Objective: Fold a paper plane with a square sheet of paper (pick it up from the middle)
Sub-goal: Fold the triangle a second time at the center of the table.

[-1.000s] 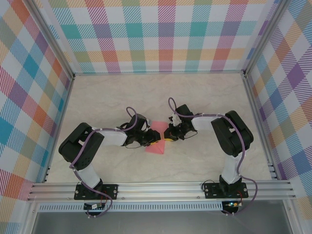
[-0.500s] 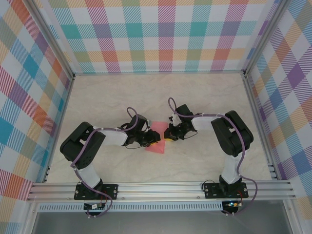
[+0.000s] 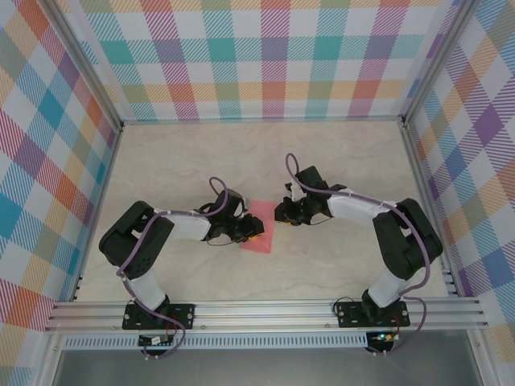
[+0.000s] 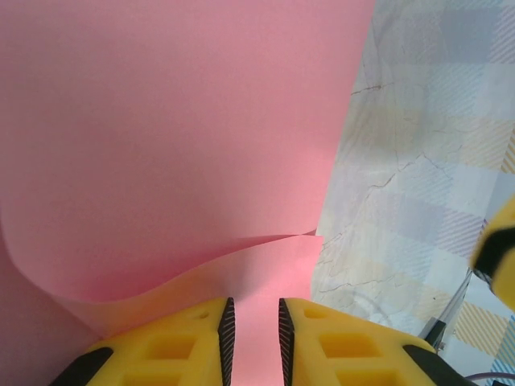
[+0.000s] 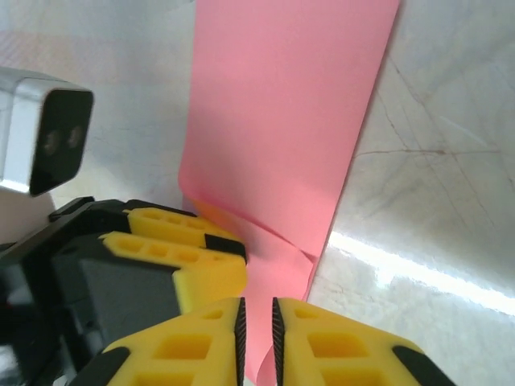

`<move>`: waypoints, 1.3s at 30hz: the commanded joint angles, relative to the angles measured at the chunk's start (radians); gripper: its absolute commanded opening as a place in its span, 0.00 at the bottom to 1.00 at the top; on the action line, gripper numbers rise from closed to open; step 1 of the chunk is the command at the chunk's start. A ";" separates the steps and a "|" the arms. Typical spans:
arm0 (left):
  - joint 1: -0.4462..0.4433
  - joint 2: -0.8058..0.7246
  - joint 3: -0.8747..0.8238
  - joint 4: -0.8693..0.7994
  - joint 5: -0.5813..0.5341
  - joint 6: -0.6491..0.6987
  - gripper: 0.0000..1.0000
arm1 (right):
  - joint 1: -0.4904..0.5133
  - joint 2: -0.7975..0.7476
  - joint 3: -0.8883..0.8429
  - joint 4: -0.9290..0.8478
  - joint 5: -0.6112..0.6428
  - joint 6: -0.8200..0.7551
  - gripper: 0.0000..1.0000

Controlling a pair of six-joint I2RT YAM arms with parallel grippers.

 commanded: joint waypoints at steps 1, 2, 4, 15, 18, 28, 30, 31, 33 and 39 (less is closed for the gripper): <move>-0.007 0.004 -0.019 -0.078 -0.057 0.004 0.23 | 0.043 -0.029 -0.059 -0.020 -0.003 0.036 0.15; -0.007 0.004 -0.020 -0.078 -0.062 0.003 0.22 | 0.054 -0.038 -0.073 -0.010 -0.008 0.048 0.13; -0.007 0.005 -0.024 -0.077 -0.071 -0.004 0.20 | 0.086 -0.052 -0.096 0.014 -0.019 0.079 0.12; -0.008 0.012 -0.068 -0.049 -0.090 -0.023 0.13 | 0.204 0.021 -0.050 0.042 0.014 0.130 0.09; -0.009 0.010 -0.078 -0.043 -0.093 -0.026 0.13 | 0.216 0.055 -0.021 0.042 0.022 0.130 0.09; -0.007 0.002 -0.107 -0.025 -0.094 -0.031 0.12 | 0.232 0.106 -0.027 0.015 0.033 0.139 0.09; -0.009 -0.003 -0.110 -0.024 -0.094 -0.031 0.12 | 0.235 0.113 -0.033 0.008 0.033 0.139 0.09; -0.009 -0.004 -0.111 -0.024 -0.097 -0.031 0.12 | 0.236 0.117 -0.036 0.006 0.034 0.138 0.09; -0.008 -0.005 -0.113 -0.024 -0.099 -0.031 0.12 | 0.236 0.120 -0.037 -0.005 0.037 0.137 0.09; -0.009 -0.002 -0.116 -0.021 -0.103 -0.035 0.12 | 0.238 0.122 -0.030 -0.047 0.066 0.118 0.09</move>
